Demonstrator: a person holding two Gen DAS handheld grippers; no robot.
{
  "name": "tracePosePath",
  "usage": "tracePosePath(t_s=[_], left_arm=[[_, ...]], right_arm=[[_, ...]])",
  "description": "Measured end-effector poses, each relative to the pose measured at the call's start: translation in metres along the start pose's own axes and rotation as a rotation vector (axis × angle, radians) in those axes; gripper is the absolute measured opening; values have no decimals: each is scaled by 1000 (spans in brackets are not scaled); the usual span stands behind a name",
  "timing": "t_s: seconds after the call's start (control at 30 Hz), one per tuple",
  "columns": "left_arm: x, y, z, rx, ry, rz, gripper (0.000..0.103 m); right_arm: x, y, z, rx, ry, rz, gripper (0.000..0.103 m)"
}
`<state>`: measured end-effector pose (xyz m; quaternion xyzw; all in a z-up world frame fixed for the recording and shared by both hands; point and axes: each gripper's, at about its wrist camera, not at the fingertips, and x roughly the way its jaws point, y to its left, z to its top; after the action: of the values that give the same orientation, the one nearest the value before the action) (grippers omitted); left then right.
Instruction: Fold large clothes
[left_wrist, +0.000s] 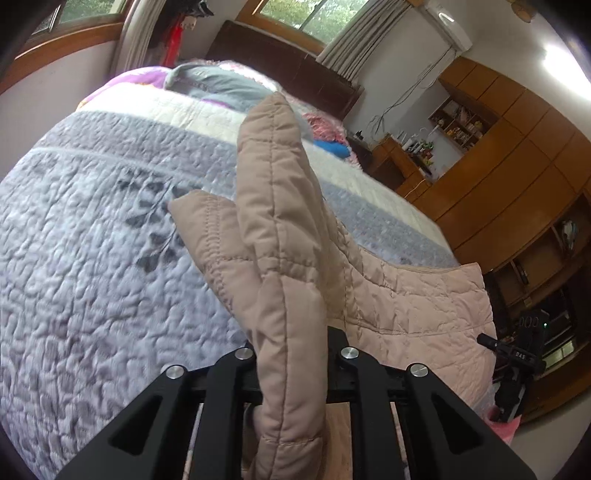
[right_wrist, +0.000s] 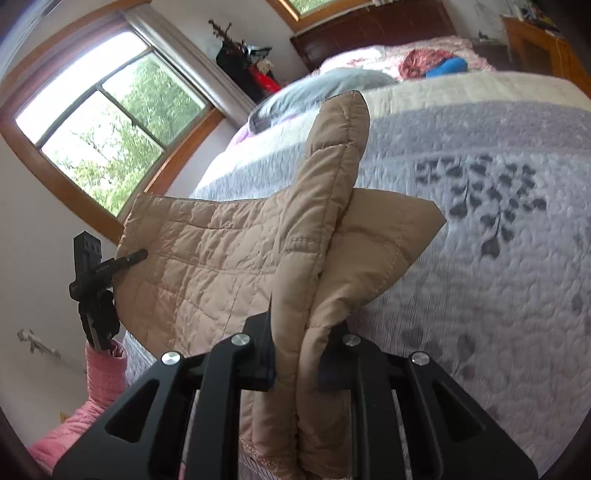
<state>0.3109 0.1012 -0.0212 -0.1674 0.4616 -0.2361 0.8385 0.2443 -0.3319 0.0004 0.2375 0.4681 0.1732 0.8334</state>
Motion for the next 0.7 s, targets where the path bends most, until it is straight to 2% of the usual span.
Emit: tracePosePath(t_s=[0.2,0.33,0.43,0.57,0.67,0.7], left_arm=[[40,39,-28,-8,87,107,18],[65,62,-42,-24,117,101,29],[70,71,-45,-43,106,75,30],[69,71,-46,-44,98,90,33],[66,66,-47,-64,100,129,41],[62,65,-48,-72,98,140,43]], right_arm=[[41,-31,-19,88,85,-63,16],[59,-53,-31,136,105,-39,19],[72,-63,-39,156,108,-27,21],[72,-65,-40,165,100,-28,22],[65,-52,-36,123,98,-101,29],[60,-46,-35,100,95,-149,36]])
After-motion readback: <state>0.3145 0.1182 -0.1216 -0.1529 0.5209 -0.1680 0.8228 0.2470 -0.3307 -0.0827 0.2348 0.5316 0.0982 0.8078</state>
